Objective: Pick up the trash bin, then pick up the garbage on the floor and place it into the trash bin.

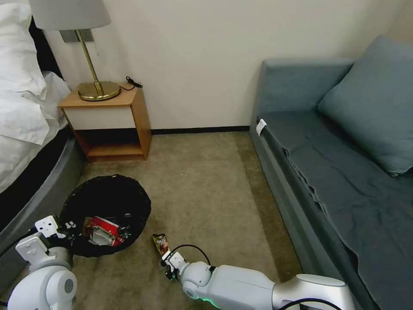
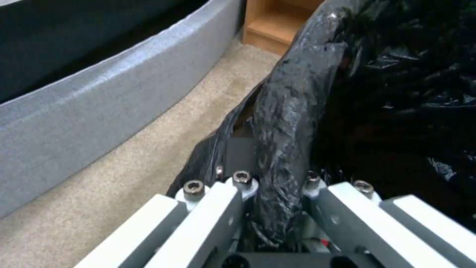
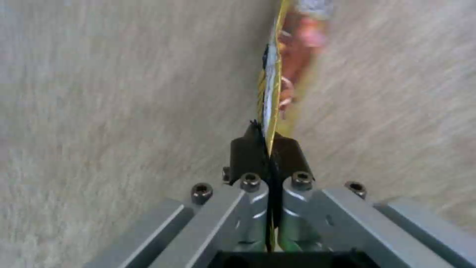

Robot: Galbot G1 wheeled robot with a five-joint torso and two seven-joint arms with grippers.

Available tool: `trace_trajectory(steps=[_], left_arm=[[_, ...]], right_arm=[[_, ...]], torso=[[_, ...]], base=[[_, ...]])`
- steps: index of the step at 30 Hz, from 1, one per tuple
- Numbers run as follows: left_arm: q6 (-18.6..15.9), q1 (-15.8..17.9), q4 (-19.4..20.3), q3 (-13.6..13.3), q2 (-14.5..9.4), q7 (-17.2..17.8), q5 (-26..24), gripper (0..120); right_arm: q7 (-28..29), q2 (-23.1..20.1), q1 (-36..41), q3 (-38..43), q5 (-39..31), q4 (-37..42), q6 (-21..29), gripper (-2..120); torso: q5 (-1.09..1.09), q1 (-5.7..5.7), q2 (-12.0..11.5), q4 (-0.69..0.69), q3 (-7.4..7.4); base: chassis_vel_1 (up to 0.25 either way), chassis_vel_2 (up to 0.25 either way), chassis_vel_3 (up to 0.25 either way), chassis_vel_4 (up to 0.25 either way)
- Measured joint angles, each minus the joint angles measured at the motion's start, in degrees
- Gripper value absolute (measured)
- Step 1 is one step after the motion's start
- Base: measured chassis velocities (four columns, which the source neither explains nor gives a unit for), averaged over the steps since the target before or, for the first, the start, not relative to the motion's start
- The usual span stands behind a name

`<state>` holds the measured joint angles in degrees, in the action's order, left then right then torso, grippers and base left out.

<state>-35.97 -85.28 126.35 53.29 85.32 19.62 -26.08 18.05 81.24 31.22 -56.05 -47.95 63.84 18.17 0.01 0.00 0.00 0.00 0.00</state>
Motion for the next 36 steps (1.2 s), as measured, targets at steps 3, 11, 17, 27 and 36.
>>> trace_trajectory(steps=[3,11,17,27,36], left_arm=[[0.0,0.0,-0.1,0.0,-0.1,0.0,-0.1,2],[0.0,0.4,-0.9,0.1,-0.9,0.0,-0.6,2],[0.0,0.9,-2.0,-0.4,-1.0,0.0,-0.6,2],[0.1,1.2,-2.8,-1.1,-0.6,0.1,-1.1,2],[0.0,1.5,-2.5,-1.4,-0.2,0.1,-1.1,2]], right_arm=[[0.3,-2.0,-1.0,1.9,-0.1,3.1,-0.2,0],[1.0,-7.6,-4.9,9.9,-0.9,11.4,0.1,0],[2.0,-10.1,-7.2,17.3,-1.2,18.6,1.5,0],[7.5,-7.0,-7.8,19.2,-6.6,35.9,4.0,0],[9.2,-2.6,-6.8,11.6,-7.0,34.7,3.1,0]], torso=[[0.00,0.00,0.0,0.00,0.00],[0.00,0.00,0.0,-0.01,0.00],[-0.01,0.00,0.0,-0.02,0.00],[-0.01,0.00,0.0,0.00,0.00],[-0.02,0.00,0.0,0.00,0.00]], base=[[0.000,0.000,0.000,0.000],[0.000,0.000,0.000,0.000],[0.000,0.000,0.000,0.000],[0.000,0.000,0.000,0.000],[0.000,0.000,0.000,0.000]])
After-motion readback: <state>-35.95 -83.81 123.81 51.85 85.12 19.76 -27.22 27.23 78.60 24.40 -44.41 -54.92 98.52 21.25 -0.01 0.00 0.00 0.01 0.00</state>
